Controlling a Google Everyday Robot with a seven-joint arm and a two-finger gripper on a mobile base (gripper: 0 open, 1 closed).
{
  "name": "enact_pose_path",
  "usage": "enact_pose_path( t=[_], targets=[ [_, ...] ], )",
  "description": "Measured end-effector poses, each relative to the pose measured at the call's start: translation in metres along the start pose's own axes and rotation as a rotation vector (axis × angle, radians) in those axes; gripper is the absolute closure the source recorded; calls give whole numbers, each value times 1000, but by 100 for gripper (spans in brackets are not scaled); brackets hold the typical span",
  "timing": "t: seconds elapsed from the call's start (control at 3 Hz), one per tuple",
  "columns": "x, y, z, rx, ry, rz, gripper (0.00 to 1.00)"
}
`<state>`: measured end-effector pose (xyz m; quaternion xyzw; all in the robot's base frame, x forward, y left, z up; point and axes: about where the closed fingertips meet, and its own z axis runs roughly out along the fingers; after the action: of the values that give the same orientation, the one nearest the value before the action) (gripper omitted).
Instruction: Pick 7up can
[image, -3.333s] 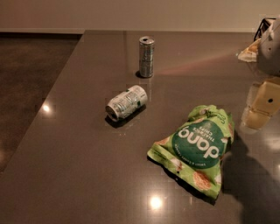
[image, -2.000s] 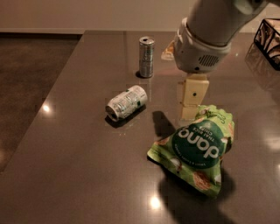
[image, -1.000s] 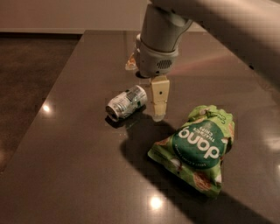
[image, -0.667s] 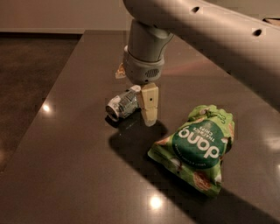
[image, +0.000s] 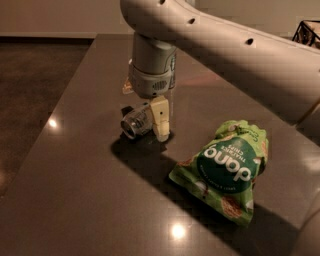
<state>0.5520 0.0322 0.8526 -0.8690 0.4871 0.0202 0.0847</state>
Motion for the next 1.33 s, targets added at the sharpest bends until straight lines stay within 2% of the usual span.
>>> enact_pose_path(
  t=[0.33, 0.67, 1.33],
  targets=[
    [6, -6, 5, -17, 11, -14, 18],
    [12, -8, 1, -17, 13, -18, 41],
    [1, -2, -43, 27, -41, -33, 88]
  ],
)
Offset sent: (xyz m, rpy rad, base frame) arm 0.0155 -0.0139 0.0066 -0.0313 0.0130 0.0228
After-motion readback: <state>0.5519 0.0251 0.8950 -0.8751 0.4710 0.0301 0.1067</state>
